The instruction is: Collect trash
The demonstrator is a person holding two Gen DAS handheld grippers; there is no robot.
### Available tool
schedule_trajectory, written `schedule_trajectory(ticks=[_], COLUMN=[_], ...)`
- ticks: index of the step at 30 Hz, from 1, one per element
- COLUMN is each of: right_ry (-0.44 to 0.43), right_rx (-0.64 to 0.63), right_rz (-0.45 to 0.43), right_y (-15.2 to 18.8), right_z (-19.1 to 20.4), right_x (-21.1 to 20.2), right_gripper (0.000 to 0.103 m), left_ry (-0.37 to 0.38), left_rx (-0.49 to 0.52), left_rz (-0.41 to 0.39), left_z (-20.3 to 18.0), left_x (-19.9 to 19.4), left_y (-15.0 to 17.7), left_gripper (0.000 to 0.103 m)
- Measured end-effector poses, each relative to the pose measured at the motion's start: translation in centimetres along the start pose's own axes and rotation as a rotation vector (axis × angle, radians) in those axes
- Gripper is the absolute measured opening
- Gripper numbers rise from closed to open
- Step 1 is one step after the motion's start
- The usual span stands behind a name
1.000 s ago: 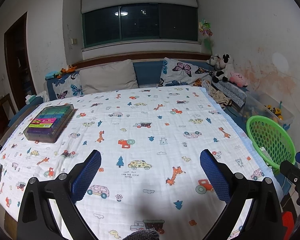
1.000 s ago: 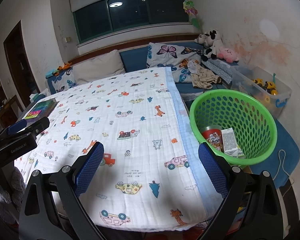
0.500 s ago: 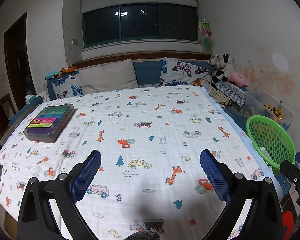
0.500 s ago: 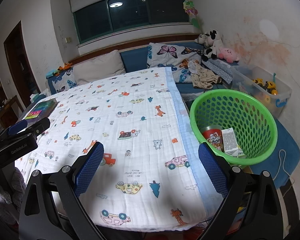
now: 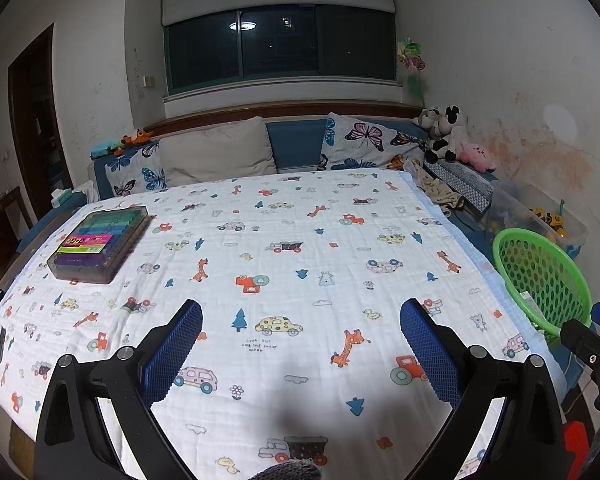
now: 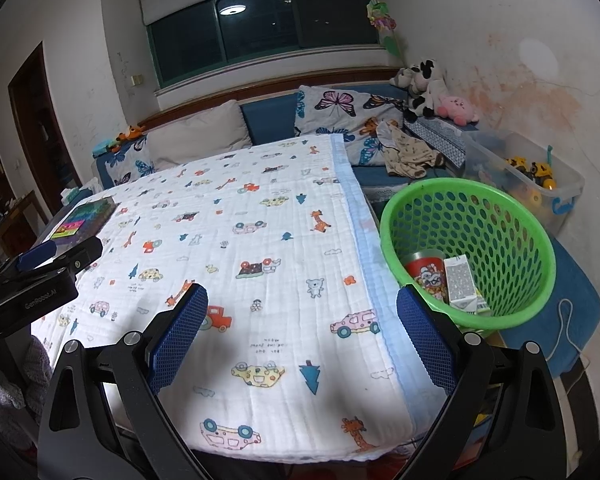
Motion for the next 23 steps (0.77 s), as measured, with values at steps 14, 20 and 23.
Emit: schedule_trajectory(ticks=[14,20,23], right_ry=[-0.008,-0.008,-0.007], right_rx=[-0.003,-0.002,-0.003], right_rz=[0.003,0.002,0.004], right_y=[0.13,0.12,0.15], right_z=[0.21,0.22,0.19], right_x=[0.01,0.01,0.06], right_gripper=[0.095,0.095,0.095], left_ry=[-0.010,-0.012,-0.015], left_rx=[-0.005,-0.006,-0.011], left_rz=[0.001,0.006,0.009], left_z=[0.22,0.09,0.09], left_x=[0.06,0.26,0.49], left_y=[0.48,0.74,0.92], left_gripper=[0.096,0.096,0.096])
Point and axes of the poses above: each gripper's, at about its wrist camera, not at the fingertips, and x roughly the way its jaws point, z to its left, y to its underside, the point moved 9 cm from there along x, roughly the way its jaws point, and after that the axes turned 6 degrees about -y, right-handed, at the moved point
